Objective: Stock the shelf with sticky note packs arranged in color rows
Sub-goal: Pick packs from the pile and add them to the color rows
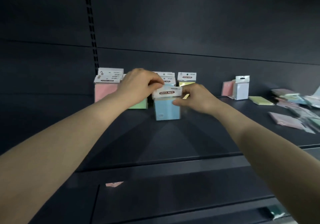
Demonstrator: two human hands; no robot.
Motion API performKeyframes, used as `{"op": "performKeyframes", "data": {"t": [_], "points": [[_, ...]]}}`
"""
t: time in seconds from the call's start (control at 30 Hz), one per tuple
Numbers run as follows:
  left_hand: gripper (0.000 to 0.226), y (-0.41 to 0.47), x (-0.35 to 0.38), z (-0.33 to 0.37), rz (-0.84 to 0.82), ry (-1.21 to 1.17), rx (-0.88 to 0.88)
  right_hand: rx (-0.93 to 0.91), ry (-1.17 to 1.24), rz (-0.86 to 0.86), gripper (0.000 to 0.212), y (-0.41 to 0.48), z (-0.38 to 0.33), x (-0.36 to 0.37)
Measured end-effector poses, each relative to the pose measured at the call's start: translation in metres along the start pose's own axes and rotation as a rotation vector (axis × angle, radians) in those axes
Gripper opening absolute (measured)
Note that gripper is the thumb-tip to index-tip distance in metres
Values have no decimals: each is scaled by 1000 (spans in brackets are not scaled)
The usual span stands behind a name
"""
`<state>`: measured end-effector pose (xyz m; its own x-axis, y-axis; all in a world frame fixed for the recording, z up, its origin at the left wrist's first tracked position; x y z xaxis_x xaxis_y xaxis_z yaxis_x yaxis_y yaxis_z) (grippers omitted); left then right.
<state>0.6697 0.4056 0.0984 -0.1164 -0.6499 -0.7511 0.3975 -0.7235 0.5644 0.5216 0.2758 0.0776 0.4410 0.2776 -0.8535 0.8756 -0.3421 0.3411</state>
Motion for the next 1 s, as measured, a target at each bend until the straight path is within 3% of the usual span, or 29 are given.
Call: {"op": "performKeyframes", "data": {"t": [0.17, 0.4, 0.83, 1.0], "points": [[24, 3, 3, -26, 86, 123, -93, -9, -35, 40, 15, 0, 43, -26], [34, -7, 21, -45, 26, 272, -220, -89, -74, 68, 14, 39, 55, -11], [42, -13, 29, -51, 14, 349, -210, -98, -404, 156, 30, 84, 67, 25], [41, -12, 28, -54, 18, 349, -171, -116, -427, 186, 35, 84, 68, 29]]}}
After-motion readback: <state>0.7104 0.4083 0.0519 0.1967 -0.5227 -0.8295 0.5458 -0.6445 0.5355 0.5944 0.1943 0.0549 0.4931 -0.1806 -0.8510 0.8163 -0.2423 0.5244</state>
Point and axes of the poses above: each hand's wrist, its own y-axis towards the middle knuckle, its own x-axis out of the palm, z = x × y, the point moved 4 cm from there along y, towards the middle knuckle, and after that the axes turned 9 degrees about -x, right-handed, at the moved point
